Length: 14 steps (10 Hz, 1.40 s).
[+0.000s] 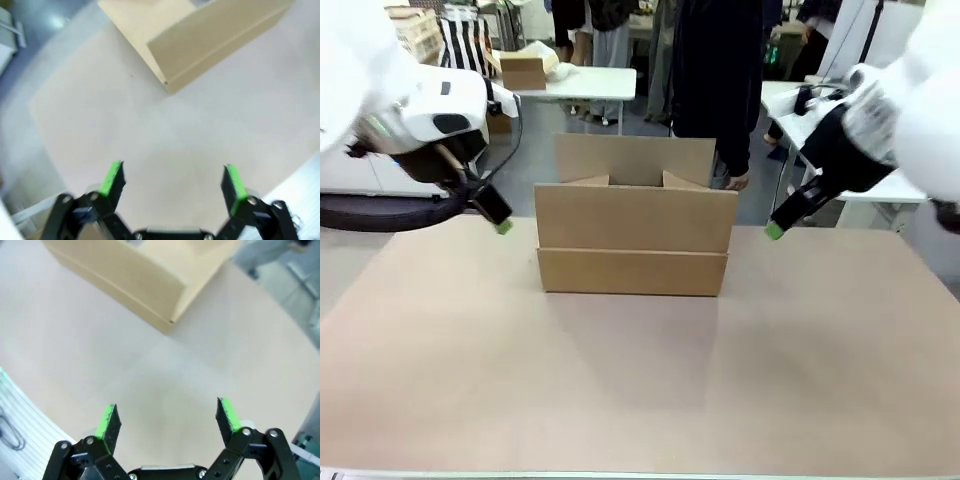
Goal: Pack the gift set into the box.
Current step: Place both hands on the side flaps of the Package Box and spread them outward.
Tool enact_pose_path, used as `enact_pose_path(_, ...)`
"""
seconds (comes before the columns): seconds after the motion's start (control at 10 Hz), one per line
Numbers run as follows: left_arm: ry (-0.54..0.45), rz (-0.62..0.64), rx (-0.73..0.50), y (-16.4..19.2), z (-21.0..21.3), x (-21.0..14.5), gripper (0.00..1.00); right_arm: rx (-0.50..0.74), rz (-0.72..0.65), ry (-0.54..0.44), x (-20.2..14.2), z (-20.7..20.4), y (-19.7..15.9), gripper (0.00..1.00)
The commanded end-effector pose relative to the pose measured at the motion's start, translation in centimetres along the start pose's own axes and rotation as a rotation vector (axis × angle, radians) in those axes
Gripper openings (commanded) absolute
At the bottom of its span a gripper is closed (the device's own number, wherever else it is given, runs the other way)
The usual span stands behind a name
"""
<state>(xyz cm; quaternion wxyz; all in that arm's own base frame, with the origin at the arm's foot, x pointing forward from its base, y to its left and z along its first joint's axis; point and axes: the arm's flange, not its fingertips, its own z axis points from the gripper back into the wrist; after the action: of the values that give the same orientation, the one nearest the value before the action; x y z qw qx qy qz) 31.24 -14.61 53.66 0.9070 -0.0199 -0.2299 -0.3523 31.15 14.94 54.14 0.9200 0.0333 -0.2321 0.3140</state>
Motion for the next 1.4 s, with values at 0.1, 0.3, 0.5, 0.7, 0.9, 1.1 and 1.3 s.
enact_pose_path(0.1,0.0,0.0,0.0,0.0,0.0,0.0,1.0,0.0,0.0,0.0,0.0,0.0,0.0,1.0)
enact_pose_path(0.3,0.0,0.0,0.0,0.0,0.0,0.0,1.0,0.0,0.0,0.0,0.0,0.0,0.0,1.0)
enact_pose_path(0.5,0.001,-0.01,0.01,-0.3,1.3,-0.5,1.0,0.205,-0.015,-0.048,-2.1,1.6,-1.1,1.0)
enact_pose_path(0.7,-0.169,0.092,-0.434,3.3,4.5,-4.1,1.0,0.756,-0.194,-0.079,-3.9,1.7,-5.1,1.0)
enact_pose_path(0.9,-0.322,0.194,-0.683,6.1,6.3,-7.4,1.0,1.036,-0.391,-0.277,-6.7,2.4,-9.3,1.0)
enact_pose_path(1.1,-0.568,0.244,-0.989,9.3,5.8,-10.8,1.0,1.216,-0.589,-0.404,-10.1,2.8,-13.3,1.0)
enact_pose_path(1.3,-0.689,0.359,-1.122,11.3,3.5,-13.7,1.0,1.305,-0.727,-0.517,-12.5,2.2,-15.4,1.0)
